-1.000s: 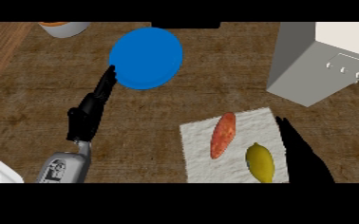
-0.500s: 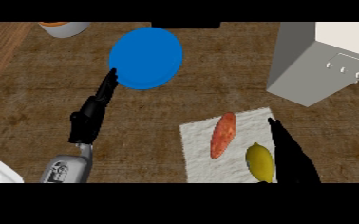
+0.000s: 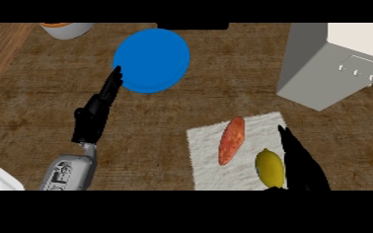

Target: Pick the lemon from the placemat and place it in the tiered shelf

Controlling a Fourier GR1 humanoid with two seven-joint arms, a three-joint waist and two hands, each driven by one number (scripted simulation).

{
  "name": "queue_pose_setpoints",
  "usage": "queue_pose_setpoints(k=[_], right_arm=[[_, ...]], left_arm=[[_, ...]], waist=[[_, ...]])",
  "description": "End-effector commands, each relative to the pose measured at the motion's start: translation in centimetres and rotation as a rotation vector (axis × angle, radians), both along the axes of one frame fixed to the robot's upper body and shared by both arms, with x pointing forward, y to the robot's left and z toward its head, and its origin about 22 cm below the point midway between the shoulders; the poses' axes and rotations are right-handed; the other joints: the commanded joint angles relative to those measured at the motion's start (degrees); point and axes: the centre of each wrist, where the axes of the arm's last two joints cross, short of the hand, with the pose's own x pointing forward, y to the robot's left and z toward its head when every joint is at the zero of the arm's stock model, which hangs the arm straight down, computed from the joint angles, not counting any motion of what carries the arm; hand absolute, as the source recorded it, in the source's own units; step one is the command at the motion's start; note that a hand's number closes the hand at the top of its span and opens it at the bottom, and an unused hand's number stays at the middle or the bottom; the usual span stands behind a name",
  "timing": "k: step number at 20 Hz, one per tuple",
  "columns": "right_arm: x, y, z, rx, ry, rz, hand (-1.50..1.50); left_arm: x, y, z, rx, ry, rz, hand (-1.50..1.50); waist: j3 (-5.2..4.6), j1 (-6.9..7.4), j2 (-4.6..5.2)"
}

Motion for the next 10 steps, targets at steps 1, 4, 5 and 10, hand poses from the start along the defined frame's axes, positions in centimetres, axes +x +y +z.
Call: queue_pose_setpoints(k=[1, 4, 5, 10], right_arm=[[-0.5, 1.2, -2.1, -0.006, 0.021, 0.015, -1.50], [-0.2, 0.2, -0.6, -0.031, 0.085, 0.073, 1.50], [-0.2, -0.2, -0.7, -0.029, 0.057, 0.066, 1.50], [-0.8, 0.3, -1.1, -0.102, -0.005, 0.086, 1.50]], left_arm=[[0.3, 0.4, 1.1, 0.001, -0.005, 0.003, 0.00], [0.1, 0.2, 0.0, 0.006, -0.009, 0.014, 0.00], [-1.3, 0.5, -0.1, -0.005, 0.000, -0.002, 0.00], [-0.9, 0.4, 0.4, 0.004, -0.001, 0.014, 0.00]], waist=[[0.00, 0.03, -0.01], [-0.02, 0.01, 0.01], [-0.01, 0.08, -0.02], [-0.01, 0.01, -0.03]])
